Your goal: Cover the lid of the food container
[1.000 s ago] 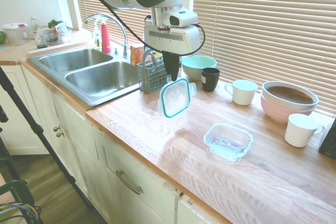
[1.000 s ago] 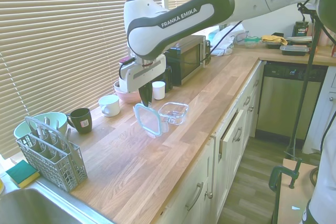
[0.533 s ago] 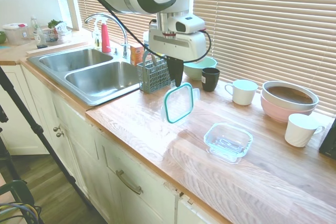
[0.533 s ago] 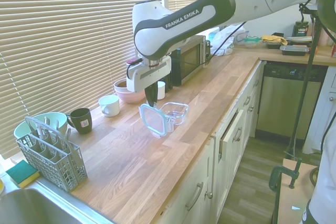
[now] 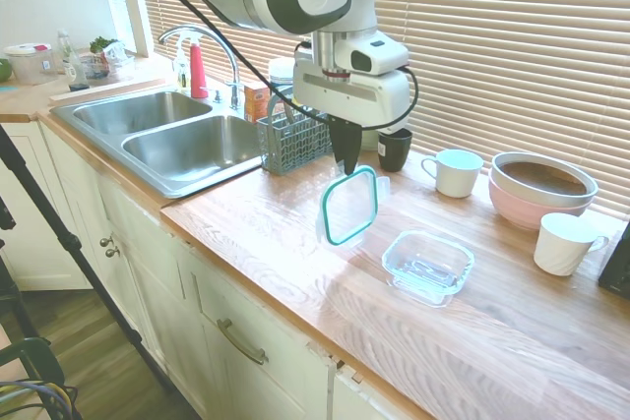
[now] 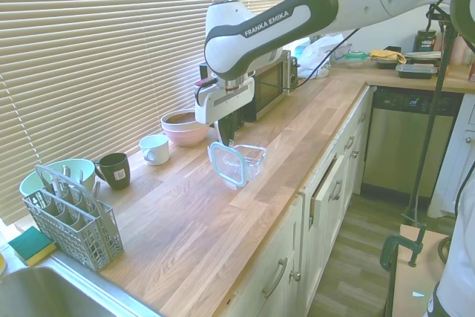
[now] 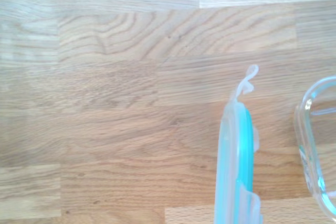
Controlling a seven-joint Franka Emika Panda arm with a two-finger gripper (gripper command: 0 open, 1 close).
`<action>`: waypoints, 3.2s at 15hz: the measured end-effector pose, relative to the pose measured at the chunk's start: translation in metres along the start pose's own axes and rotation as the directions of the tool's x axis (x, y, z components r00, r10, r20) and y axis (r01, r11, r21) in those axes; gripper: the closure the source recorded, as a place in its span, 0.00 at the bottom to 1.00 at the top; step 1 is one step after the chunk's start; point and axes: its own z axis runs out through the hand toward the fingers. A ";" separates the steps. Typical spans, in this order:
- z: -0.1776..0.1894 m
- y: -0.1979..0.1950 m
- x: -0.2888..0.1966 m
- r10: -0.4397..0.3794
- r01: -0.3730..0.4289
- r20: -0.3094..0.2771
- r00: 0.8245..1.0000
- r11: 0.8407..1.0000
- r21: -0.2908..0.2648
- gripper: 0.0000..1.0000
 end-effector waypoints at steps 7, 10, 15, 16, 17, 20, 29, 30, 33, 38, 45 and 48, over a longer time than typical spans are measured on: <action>-0.015 0.007 0.003 0.007 -0.007 -0.001 1.000 1.000 0.026 1.00; -0.017 0.009 0.004 0.004 -0.004 0.000 1.000 0.999 0.032 1.00; -0.031 0.033 0.018 0.016 -0.016 -0.007 1.000 0.998 0.054 1.00; -0.031 0.038 0.022 0.021 -0.020 -0.005 1.000 0.998 0.055 1.00; -0.030 0.045 0.027 0.024 -0.024 -0.002 1.000 0.998 0.056 1.00; -0.029 0.062 0.039 0.036 -0.037 0.008 0.999 0.997 0.069 1.00; -0.028 0.083 0.054 0.004 -0.005 0.007 1.000 0.994 0.105 1.00; -0.027 0.081 0.056 -0.010 0.010 0.003 1.000 0.994 0.109 1.00; -0.024 0.078 0.063 -0.048 0.048 -0.007 0.999 0.992 0.114 1.00; -0.018 0.064 0.089 -0.099 0.102 -0.029 0.995 0.989 0.106 1.00; -0.008 0.066 0.105 -0.132 0.135 -0.029 0.991 0.986 0.095 1.00; -0.008 0.087 0.117 -0.118 0.119 -0.018 0.993 0.986 0.113 1.00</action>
